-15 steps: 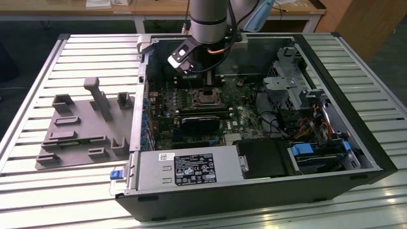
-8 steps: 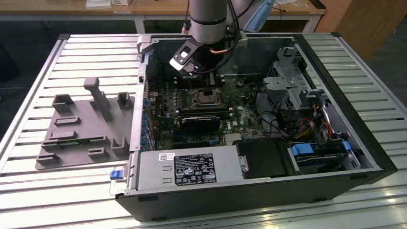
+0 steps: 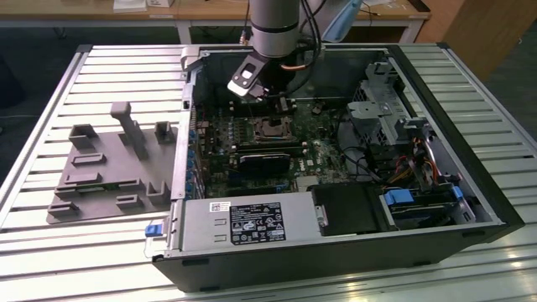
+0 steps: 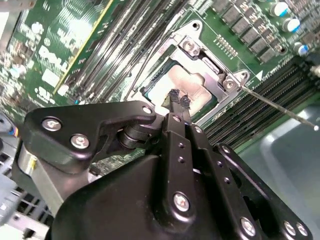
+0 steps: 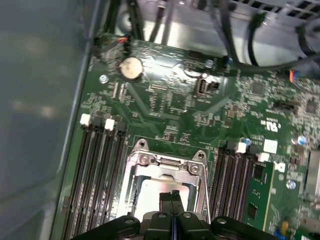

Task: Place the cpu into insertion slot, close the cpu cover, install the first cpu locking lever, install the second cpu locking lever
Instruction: 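Close the cpu cover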

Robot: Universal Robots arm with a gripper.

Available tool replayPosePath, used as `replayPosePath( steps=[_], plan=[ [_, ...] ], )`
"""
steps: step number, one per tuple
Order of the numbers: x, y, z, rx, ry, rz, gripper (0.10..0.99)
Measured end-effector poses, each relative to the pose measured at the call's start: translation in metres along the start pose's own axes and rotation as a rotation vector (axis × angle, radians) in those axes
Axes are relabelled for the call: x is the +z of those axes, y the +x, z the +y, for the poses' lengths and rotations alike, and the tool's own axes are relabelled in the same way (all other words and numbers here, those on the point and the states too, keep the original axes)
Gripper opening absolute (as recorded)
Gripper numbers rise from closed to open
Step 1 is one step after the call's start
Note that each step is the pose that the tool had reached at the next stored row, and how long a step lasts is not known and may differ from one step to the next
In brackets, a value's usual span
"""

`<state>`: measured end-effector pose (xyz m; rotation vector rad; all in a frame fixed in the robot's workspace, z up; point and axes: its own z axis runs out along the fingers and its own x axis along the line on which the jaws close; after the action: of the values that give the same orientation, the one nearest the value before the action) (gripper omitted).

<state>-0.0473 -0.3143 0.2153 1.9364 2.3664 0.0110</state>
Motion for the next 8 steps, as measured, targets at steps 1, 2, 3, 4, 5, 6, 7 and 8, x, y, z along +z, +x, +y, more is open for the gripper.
replayPosePath(
  steps=[1,2,3,4,5,6,7,8],
  plan=[
    [0.0000,0.0000,0.0000,-0.018,-0.001,0.0009,0.102],
    [0.0000,0.0000,0.0000,-0.036,-0.002,0.0019,0.102],
    [0.0000,0.0000,0.0000,-0.054,-0.003,0.0028,0.102],
    [0.0000,0.0000,0.0000,-0.072,-0.004,0.0039,0.102],
    [0.0000,0.0000,0.0000,-0.089,-0.005,0.0050,0.102],
    [0.0000,0.0000,0.0000,-0.107,-0.007,0.0061,0.102],
    [0.0001,0.0000,-0.0001,-0.125,-0.008,0.0071,0.102],
    [0.0001,0.0000,0.0000,-0.143,-0.009,0.0082,0.102]
  ],
)
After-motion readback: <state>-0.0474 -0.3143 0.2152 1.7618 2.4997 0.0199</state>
